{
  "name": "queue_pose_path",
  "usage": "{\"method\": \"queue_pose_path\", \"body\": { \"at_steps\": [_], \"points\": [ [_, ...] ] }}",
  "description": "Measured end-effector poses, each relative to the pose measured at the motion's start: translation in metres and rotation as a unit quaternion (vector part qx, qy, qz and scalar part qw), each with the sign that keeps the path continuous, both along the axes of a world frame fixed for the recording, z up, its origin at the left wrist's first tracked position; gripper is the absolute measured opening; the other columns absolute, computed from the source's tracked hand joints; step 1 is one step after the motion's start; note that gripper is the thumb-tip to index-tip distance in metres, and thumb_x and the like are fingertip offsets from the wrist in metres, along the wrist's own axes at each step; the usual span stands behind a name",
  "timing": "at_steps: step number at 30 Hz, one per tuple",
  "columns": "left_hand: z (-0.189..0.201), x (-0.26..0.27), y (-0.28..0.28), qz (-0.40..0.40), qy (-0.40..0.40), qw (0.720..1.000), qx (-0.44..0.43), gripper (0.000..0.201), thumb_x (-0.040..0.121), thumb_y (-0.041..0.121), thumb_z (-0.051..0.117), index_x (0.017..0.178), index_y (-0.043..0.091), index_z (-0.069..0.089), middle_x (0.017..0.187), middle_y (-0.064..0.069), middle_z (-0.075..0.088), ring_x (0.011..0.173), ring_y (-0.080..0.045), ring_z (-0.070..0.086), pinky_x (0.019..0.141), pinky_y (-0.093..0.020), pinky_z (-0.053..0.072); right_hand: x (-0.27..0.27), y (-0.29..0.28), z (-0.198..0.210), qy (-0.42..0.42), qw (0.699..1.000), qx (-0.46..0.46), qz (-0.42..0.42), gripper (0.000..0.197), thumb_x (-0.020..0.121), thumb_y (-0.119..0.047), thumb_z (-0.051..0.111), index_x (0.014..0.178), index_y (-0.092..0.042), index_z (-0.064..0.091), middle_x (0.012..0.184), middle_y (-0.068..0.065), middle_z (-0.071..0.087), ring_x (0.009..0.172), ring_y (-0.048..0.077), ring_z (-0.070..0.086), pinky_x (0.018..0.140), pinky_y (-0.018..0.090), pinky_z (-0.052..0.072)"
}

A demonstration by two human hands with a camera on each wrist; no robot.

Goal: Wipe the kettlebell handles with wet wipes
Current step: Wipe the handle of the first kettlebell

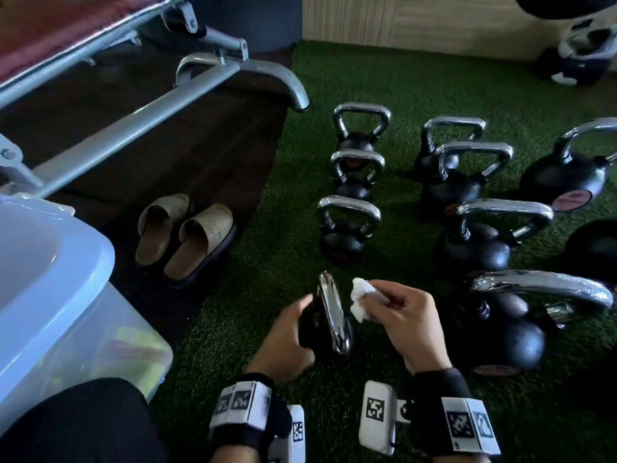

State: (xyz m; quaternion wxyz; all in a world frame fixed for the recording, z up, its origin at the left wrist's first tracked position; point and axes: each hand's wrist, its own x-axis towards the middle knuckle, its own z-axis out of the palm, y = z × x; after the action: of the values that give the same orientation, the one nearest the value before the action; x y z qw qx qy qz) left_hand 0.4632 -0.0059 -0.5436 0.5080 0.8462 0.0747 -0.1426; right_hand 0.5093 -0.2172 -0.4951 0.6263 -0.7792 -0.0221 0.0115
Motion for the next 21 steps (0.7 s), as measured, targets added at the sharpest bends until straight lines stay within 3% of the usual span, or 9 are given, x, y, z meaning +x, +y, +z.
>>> {"method": "queue_pose_path", "body": {
  "at_steps": [2, 3, 4, 6, 10, 14, 17, 19, 21],
  "points": [
    [-0.032, -0.001, -0.012, -0.051, 0.035, 0.998, -0.002, 0.135, 0.064, 0.028, 0.091, 0.163, 0.031, 0.0, 0.17, 0.005, 0.014, 0.156, -0.012, 0.017, 0.128, -0.039, 0.023, 0.002, -0.006, -0.009, 0.018, 0.999, -0.026, -0.031, 0.015, 0.082, -0.019, 0.083, 0.092, -0.029, 0.084, 0.078, -0.003, 0.079, 0.075, 0.014, 0.073, 0.079, 0.046, 0.061],
    [-0.046, 0.0, -0.021, -0.04, 0.016, 0.999, -0.003, 0.147, 0.054, 0.046, 0.094, 0.162, 0.034, -0.006, 0.171, 0.006, 0.007, 0.157, -0.012, 0.012, 0.128, -0.042, 0.021, 0.003, -0.009, -0.012, 0.027, 0.998, -0.04, -0.039, 0.014, 0.081, -0.022, 0.082, 0.091, -0.032, 0.083, 0.078, -0.002, 0.079, 0.077, 0.019, 0.075, 0.081, 0.049, 0.063],
    [-0.053, 0.002, -0.031, -0.014, -0.006, 1.0, 0.003, 0.153, 0.048, 0.059, 0.093, 0.162, 0.034, -0.006, 0.169, 0.008, 0.005, 0.156, -0.011, 0.011, 0.128, -0.042, 0.022, 0.004, -0.01, -0.016, 0.035, 0.997, -0.05, -0.044, 0.013, 0.08, -0.025, 0.082, 0.09, -0.034, 0.083, 0.078, -0.002, 0.079, 0.08, 0.024, 0.075, 0.082, 0.051, 0.062],
    [-0.059, 0.005, -0.047, 0.045, -0.031, 0.998, 0.023, 0.149, 0.05, 0.07, 0.089, 0.162, 0.028, -0.001, 0.166, 0.008, 0.009, 0.153, -0.011, 0.016, 0.127, -0.036, 0.023, 0.006, -0.01, -0.021, 0.05, 0.996, -0.059, -0.053, 0.012, 0.08, -0.028, 0.081, 0.087, -0.038, 0.082, 0.078, -0.002, 0.079, 0.083, 0.027, 0.076, 0.083, 0.053, 0.062],
    [-0.06, 0.01, -0.044, 0.05, -0.094, 0.992, 0.072, 0.126, 0.064, 0.071, 0.079, 0.16, 0.022, 0.014, 0.16, 0.004, 0.028, 0.147, -0.013, 0.031, 0.123, -0.036, 0.032, 0.01, -0.002, -0.033, 0.063, 0.993, -0.077, -0.06, 0.003, 0.084, -0.031, 0.08, 0.084, -0.033, 0.082, 0.073, -0.005, 0.077, 0.079, 0.019, 0.075, 0.081, 0.043, 0.063],
    [-0.052, 0.019, -0.017, -0.044, -0.107, 0.992, 0.055, 0.103, 0.072, 0.048, 0.085, 0.154, 0.021, 0.03, 0.146, 0.007, 0.043, 0.136, -0.01, 0.044, 0.117, -0.037, 0.039, 0.019, 0.014, -0.046, 0.083, 0.99, -0.098, -0.061, 0.013, 0.088, -0.035, 0.077, 0.078, -0.027, 0.08, 0.07, -0.002, 0.075, 0.074, 0.018, 0.071, 0.071, 0.03, 0.055],
    [-0.044, 0.022, -0.009, -0.088, -0.125, 0.987, 0.049, 0.095, 0.077, 0.03, 0.087, 0.154, 0.016, 0.032, 0.143, 0.007, 0.043, 0.135, -0.011, 0.045, 0.119, -0.028, 0.034, 0.028, 0.031, -0.056, 0.099, 0.988, -0.098, -0.066, 0.006, 0.09, -0.029, 0.076, 0.087, -0.029, 0.082, 0.074, -0.009, 0.075, 0.075, 0.007, 0.07, 0.064, 0.014, 0.048],
    [-0.044, 0.024, -0.007, -0.104, -0.142, 0.982, 0.063, 0.096, 0.078, 0.027, 0.086, 0.155, 0.013, 0.03, 0.148, 0.005, 0.04, 0.14, -0.013, 0.041, 0.119, -0.019, 0.028, 0.033, 0.043, -0.063, 0.1, 0.987, -0.115, -0.059, 0.007, 0.091, -0.023, 0.075, 0.092, -0.025, 0.082, 0.075, -0.012, 0.073, 0.072, 0.001, 0.067, 0.057, 0.004, 0.043],
    [-0.043, 0.025, -0.006, -0.118, -0.159, 0.977, 0.074, 0.097, 0.077, 0.027, 0.085, 0.155, 0.012, 0.029, 0.152, 0.002, 0.038, 0.143, -0.014, 0.039, 0.119, -0.014, 0.025, 0.035, 0.05, -0.068, 0.112, 0.984, -0.124, -0.058, 0.01, 0.092, -0.021, 0.073, 0.085, -0.017, 0.08, 0.071, -0.007, 0.072, 0.067, 0.007, 0.065, 0.051, 0.005, 0.042]
  ]
}}
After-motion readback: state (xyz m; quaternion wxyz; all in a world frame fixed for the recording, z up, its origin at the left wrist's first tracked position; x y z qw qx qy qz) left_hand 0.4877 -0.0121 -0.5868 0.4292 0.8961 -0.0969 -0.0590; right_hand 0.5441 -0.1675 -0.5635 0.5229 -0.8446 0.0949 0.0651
